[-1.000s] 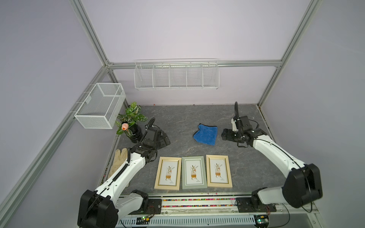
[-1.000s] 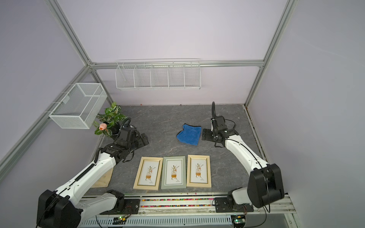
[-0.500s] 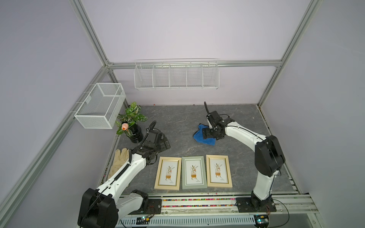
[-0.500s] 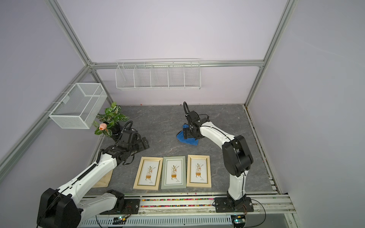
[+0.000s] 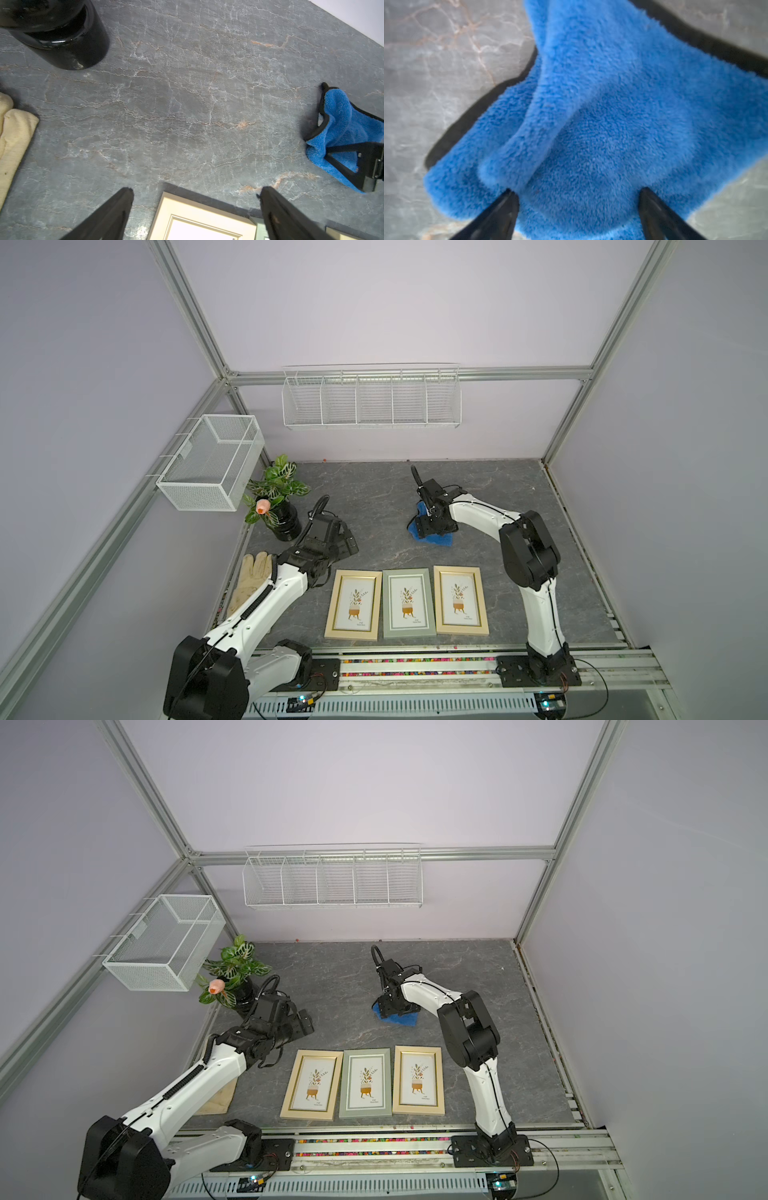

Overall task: Wipe the picture frame with a cloth
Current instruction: Pick up the cleaning item at the center of the board, then move the picture frame to the center of the board.

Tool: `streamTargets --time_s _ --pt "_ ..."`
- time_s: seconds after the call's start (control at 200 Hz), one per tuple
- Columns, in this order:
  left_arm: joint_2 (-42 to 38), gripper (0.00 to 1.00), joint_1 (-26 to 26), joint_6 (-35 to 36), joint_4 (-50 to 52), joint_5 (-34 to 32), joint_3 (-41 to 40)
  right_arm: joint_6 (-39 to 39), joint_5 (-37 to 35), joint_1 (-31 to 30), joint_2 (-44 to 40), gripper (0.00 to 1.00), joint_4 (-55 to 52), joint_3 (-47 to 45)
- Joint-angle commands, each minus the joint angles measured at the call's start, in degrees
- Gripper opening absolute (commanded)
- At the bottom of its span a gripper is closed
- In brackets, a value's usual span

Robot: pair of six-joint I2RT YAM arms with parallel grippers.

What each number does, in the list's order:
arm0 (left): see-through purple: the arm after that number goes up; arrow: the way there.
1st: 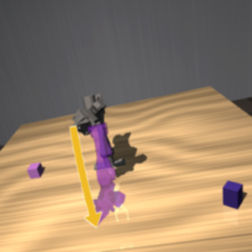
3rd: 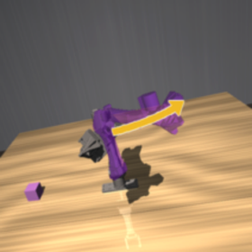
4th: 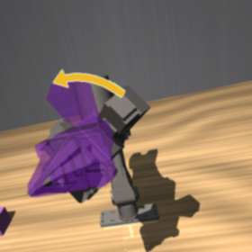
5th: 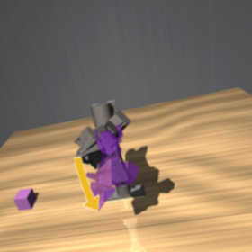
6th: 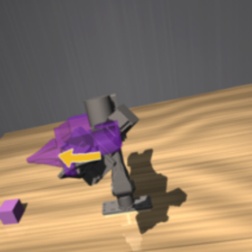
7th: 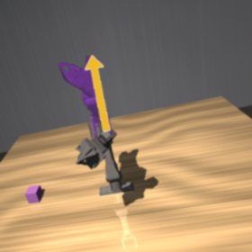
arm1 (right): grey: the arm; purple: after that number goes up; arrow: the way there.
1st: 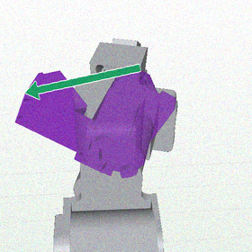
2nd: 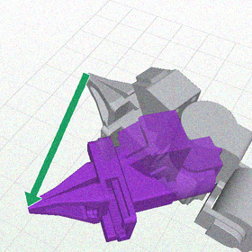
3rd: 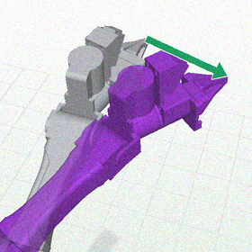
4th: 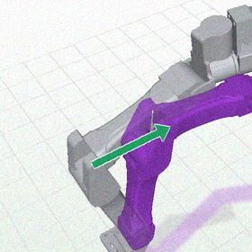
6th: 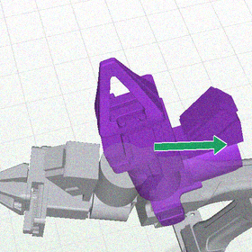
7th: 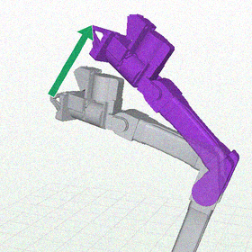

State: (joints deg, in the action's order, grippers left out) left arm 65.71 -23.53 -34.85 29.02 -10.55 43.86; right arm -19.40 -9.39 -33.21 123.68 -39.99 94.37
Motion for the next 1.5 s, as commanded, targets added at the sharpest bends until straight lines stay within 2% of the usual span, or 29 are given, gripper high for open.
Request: streamTargets --time_s 0.0,0.09,0.195,0.415,0.56,0.755,1.11,1.494 --pt "0.4 0.99 0.1 -0.2 0.7 0.1 -0.6 0.6 -0.4 -0.6 1.8 0.6 -0.3 -1.2" --pt "0.3 0.99 0.1 -0.7 1.7 0.1 -0.8 1.0 -0.2 -0.9 -0.8 0.4 2.2 -4.0" --pt "-0.2 0.98 0.1 -1.6 3.0 0.7 -1.6 1.9 -0.7 -1.6 -5.3 0.23 4.3 -7.0" --pt "-4.8 0.95 0.1 -4.0 8.9 2.4 -4.9 2.4 0.1 -3.8 -17.5 0.08 11.6 -17.9" --pt "-10.3 0.9 0.0 -6.5 12.9 3.8 -8.0 1.5 -0.1 -5.3 -23.8 0.06 14.5 -24.3" --pt "-14.7 0.81 -0.6 -11.3 12.3 7.4 -13.4 1.2 -0.7 -7.9 -28.8 0.07 15.5 -28.4" --pt "-14.1 0.64 -0.8 -12.2 9.0 11.7 -18.9 1.1 -0.8 -10.6 -36.1 0.07 15.8 -31.6" --pt "-12.2 0.45 -0.8 -12.3 3.0 13.6 -22.7 0.5 -1.7 -12.0 -37.3 0.06 15.4 -32.8"
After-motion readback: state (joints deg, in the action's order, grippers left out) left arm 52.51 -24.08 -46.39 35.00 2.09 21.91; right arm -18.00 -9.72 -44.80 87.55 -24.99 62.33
